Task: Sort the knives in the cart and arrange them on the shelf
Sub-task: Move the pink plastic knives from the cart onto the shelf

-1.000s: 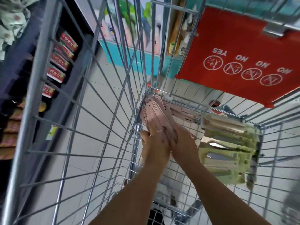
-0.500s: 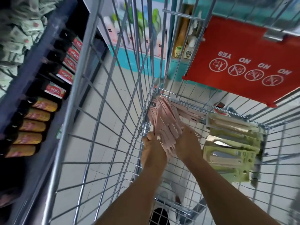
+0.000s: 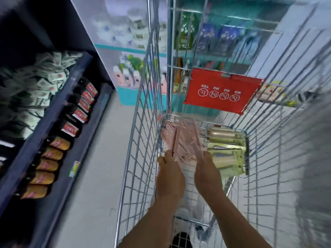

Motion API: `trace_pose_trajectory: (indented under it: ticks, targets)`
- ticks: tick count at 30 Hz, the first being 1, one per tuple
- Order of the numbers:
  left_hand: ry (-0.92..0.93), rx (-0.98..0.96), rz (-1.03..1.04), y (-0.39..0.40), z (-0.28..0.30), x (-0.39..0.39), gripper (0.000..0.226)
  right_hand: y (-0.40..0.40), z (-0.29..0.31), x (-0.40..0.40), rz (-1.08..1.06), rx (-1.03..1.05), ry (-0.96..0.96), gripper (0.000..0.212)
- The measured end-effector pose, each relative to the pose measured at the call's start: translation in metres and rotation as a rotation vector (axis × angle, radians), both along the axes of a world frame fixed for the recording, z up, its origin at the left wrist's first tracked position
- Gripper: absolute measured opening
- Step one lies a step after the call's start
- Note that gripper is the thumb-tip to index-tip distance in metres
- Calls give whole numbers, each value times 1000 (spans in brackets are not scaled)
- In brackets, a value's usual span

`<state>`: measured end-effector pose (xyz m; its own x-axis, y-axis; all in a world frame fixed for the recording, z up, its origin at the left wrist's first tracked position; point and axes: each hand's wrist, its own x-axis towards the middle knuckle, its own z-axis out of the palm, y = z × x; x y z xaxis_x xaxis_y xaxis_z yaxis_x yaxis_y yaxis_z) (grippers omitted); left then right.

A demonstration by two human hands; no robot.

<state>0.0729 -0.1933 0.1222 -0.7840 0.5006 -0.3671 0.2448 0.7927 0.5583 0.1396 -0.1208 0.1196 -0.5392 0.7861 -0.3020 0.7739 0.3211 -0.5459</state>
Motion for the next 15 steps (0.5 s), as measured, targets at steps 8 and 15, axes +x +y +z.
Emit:
trace_pose_trajectory:
  ticks: [8, 15]
  targets:
    - [101, 189, 24, -54, 107, 32, 37, -58, 102, 36, -117, 40, 189, 21]
    - [185, 392, 121, -79, 182, 36, 30, -75, 183, 41, -121, 64, 342, 7]
